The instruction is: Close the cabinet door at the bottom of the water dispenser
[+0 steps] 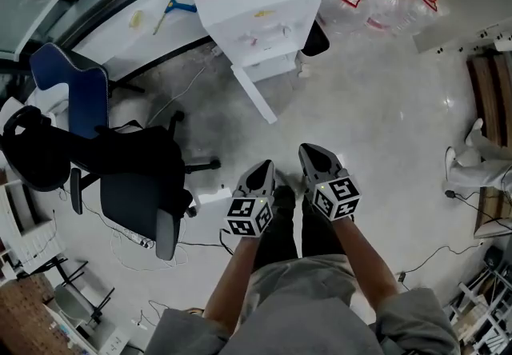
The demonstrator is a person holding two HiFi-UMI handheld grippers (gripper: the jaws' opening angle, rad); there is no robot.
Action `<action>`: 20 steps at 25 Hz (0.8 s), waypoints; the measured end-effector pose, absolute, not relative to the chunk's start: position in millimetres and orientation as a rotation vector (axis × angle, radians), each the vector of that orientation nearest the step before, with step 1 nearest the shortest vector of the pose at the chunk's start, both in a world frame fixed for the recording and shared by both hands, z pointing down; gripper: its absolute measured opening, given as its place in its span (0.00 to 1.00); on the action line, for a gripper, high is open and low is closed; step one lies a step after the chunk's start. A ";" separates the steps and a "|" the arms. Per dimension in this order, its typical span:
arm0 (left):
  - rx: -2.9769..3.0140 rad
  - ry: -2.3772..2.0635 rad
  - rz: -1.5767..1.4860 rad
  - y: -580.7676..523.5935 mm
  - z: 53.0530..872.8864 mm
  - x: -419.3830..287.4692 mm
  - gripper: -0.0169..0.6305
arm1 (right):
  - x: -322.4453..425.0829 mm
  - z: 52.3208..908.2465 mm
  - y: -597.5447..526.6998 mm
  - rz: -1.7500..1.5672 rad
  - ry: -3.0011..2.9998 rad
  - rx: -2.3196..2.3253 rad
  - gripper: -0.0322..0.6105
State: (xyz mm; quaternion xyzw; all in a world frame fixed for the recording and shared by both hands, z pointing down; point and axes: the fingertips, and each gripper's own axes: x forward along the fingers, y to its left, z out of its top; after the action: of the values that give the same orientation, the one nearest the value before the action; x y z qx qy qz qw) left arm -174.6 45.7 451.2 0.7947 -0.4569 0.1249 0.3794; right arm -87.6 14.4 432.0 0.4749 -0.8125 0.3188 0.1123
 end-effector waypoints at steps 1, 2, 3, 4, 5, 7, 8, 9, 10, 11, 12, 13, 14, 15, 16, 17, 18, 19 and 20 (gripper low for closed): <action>2.022 -1.169 0.323 42.9 457.9 -178.2 0.04 | -89.9 438.9 12.7 0.940 -2.377 1.391 0.07; 2.014 -1.170 0.326 40.4 464.8 -181.5 0.04 | -92.2 445.6 11.3 0.945 -2.371 1.388 0.06; 2.009 -1.170 0.330 37.4 471.9 -184.1 0.04 | -94.1 452.2 9.3 0.948 -2.367 1.385 0.07; 2.009 -1.167 0.332 33.4 479.1 -185.6 0.04 | -95.5 459.0 6.3 0.949 -2.364 1.383 0.06; 2.015 -1.163 0.337 29.4 486.5 -186.2 0.04 | -96.5 466.0 3.2 0.952 -2.360 1.382 0.07; 2.027 -1.154 0.353 24.3 503.5 -187.6 0.04 | -98.5 481.2 -0.5 0.966 -2.348 1.380 0.06; 2.027 -1.155 0.361 21.7 513.5 -188.6 0.04 | -99.5 489.3 -2.4 0.974 -2.344 1.375 0.06; 2.024 -1.158 0.366 18.1 524.1 -189.2 0.04 | -99.9 497.9 -5.1 0.981 -2.341 1.368 0.07; 2.020 -1.162 0.371 14.1 534.8 -189.2 0.04 | -100.0 507.2 -8.0 0.988 -2.336 1.359 0.07; 2.017 -1.167 0.378 9.9 545.1 -189.3 0.04 | -100.0 517.4 -10.8 0.996 -2.331 1.349 0.07; 2.015 -1.173 0.386 5.9 555.1 -189.6 0.04 | -100.1 528.2 -13.5 1.006 -2.325 1.339 0.06; 2.013 -1.179 0.397 2.0 565.1 -190.1 0.04 | -100.3 539.0 -16.1 1.014 -2.320 1.329 0.07; 2.011 -1.186 0.408 -1.5 575.2 -190.3 0.04 | -100.5 549.4 -18.8 1.020 -2.316 1.318 0.07; 2.006 -1.190 0.418 -4.3 585.5 -189.9 0.04 | -100.5 559.3 -21.3 1.025 -2.314 1.308 0.06; 2.001 -1.189 0.428 -6.3 595.8 -188.7 0.04 | -100.5 568.7 -23.7 1.031 -2.310 1.298 0.06; 1.999 -1.186 0.438 -7.5 606.0 -187.1 0.04 | -100.6 577.4 -25.9 1.038 -2.307 1.290 0.06; 2.000 -1.182 0.449 -8.5 615.9 -185.6 0.04 | -101.0 585.6 -28.3 1.048 -2.305 1.285 0.06; 2.002 -1.181 0.459 -9.5 625.8 -184.4 0.04 | -101.5 593.2 -30.8 1.057 -2.304 1.281 0.06; 2.005 -1.181 0.466 -10.8 635.8 -183.5 0.04 | -101.9 600.6 -33.6 1.063 -2.304 1.275 0.06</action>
State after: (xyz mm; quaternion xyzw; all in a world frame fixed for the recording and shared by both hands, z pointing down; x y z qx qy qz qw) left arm -183.5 -10.8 635.8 0.7832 -0.4615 0.1820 0.3748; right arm -101.9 -33.6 600.6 0.4440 -0.8021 0.3700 0.1502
